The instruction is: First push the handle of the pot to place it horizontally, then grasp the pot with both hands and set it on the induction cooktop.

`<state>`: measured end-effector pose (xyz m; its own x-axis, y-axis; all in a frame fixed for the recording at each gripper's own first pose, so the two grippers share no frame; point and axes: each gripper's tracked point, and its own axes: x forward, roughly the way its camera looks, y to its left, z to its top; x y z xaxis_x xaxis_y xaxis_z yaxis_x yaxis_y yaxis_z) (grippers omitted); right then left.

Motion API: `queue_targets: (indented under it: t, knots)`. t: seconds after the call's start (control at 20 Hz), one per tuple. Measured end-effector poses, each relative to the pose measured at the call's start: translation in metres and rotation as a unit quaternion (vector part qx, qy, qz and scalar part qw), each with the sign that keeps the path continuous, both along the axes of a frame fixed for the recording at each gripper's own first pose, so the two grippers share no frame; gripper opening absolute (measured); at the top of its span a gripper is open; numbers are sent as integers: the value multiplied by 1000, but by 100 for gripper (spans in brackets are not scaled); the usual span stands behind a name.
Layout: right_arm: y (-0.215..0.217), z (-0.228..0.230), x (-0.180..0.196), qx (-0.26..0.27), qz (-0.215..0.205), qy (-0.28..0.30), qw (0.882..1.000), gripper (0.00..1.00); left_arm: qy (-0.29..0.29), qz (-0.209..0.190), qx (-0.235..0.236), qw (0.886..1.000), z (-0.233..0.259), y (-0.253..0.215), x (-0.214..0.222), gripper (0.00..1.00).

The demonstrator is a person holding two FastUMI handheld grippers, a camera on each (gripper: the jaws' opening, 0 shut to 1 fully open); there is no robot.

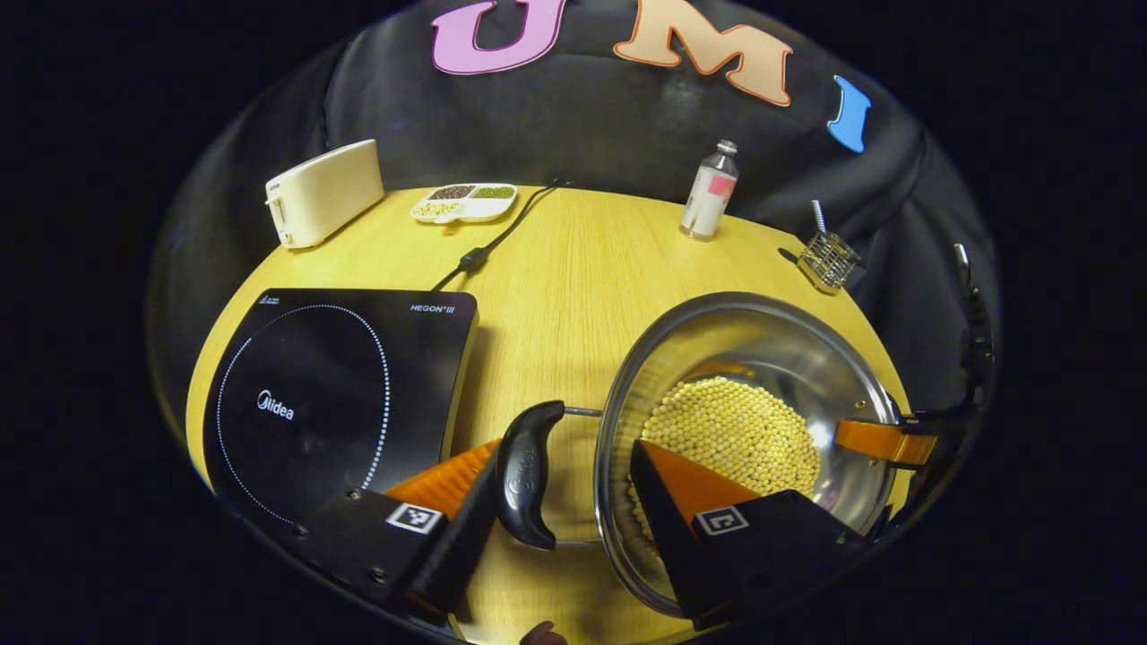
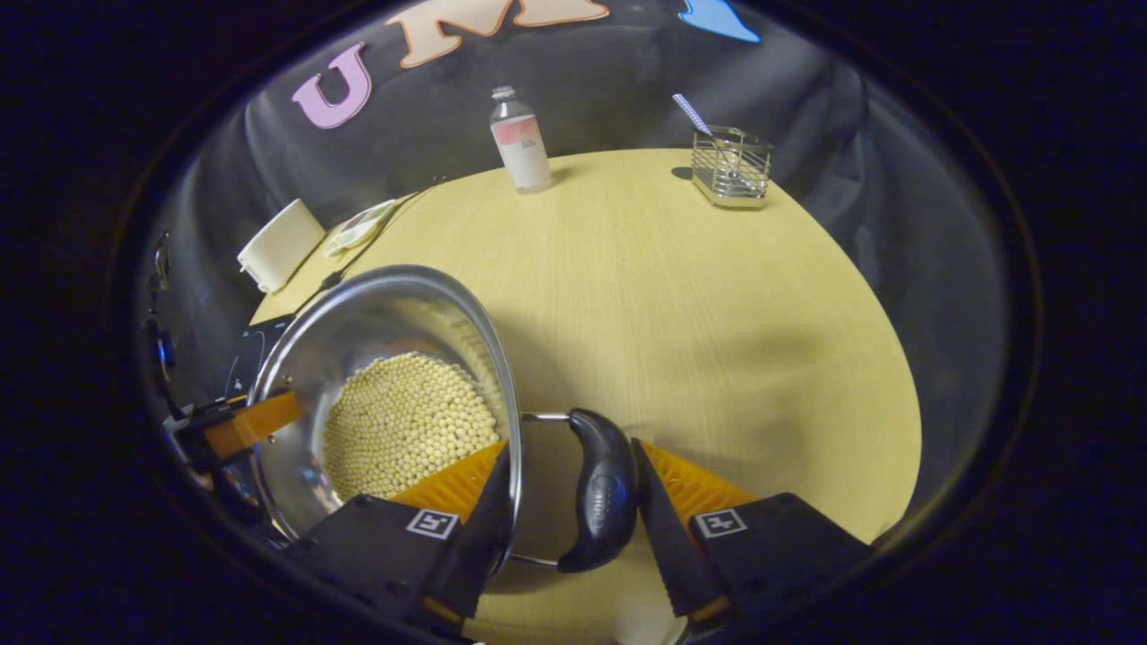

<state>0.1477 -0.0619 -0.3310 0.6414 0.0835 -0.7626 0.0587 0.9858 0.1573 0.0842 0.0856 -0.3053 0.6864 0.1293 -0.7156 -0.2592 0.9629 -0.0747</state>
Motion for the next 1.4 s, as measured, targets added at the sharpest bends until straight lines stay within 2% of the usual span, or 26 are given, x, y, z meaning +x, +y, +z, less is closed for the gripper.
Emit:
queue_targets:
  t: [0.05, 0.1, 0.15, 0.25, 0.4, 0.5, 0.65, 0.7, 0.85, 0.95, 1.05, 1.1, 1.2, 1.25, 1.3, 1.35, 1.4]
  knots:
    - [0, 0, 0, 1, 0, 2, 1000, 78, 4, -3, 2, 1000, -2, 1, 0, 82]
    - [2, -1, 0, 1, 1, 4, 1000, 78, 4, -4, 2, 1000, -1, 1, 0, 75]
    - [5, 5, -1, 9, 4, 4, 1000, 77, 3, -4, 2, 1000, -1, 2, 0, 80]
    - [4, -3, 2, 8, -2, 6, 1000, 67, 4, -4, 1, 1000, -1, 2, 1, 74]
    - [4, -2, 1, 10, -5, 9, 1000, 70, 7, -9, 3, 1000, -1, 2, 1, 74]
    - [4, 0, 0, 10, -5, 6, 1000, 62, 7, -7, -1, 1000, -1, 2, 1, 73]
    - [4, 0, 2, 9, -6, 1, 1000, 61, 5, -4, -3, 1000, 0, 1, 1, 70]
    - [5, 0, 1, 10, -7, 2, 1000, 58, 6, -6, -1, 1000, 0, 1, 1, 70]
    - [3, -1, 1, 11, -11, 6, 1000, 58, 6, -6, -2, 1000, 1, 2, 1, 69]
    - [4, -2, 2, 17, -18, 11, 1000, 61, 4, -6, 0, 1000, 1, 1, 2, 69]
    - [3, -2, 1, 15, -15, 9, 1000, 57, 4, -3, 1, 1000, 2, 1, 2, 71]
    - [4, -2, 3, 17, -13, 9, 1000, 61, 4, -1, 0, 1000, 1, 1, 1, 69]
    - [3, -2, 4, 20, -8, 3, 1000, 61, 2, 5, 0, 1000, 1, 1, -1, 69]
    - [2, -1, 2, 19, -8, 2, 1000, 57, 1, 8, 2, 1000, 2, 1, -2, 69]
    - [3, -3, 1, 18, -7, 2, 1000, 61, 3, 8, 2, 1000, 1, 1, -3, 71]
    - [3, -3, 0, 18, -5, 3, 1000, 61, 1, 9, 1, 1000, 2, 0, -3, 71]
    - [2, -4, 0, 16, -5, 4, 1000, 57, 2, 5, 1, 1000, 2, 0, -1, 69]
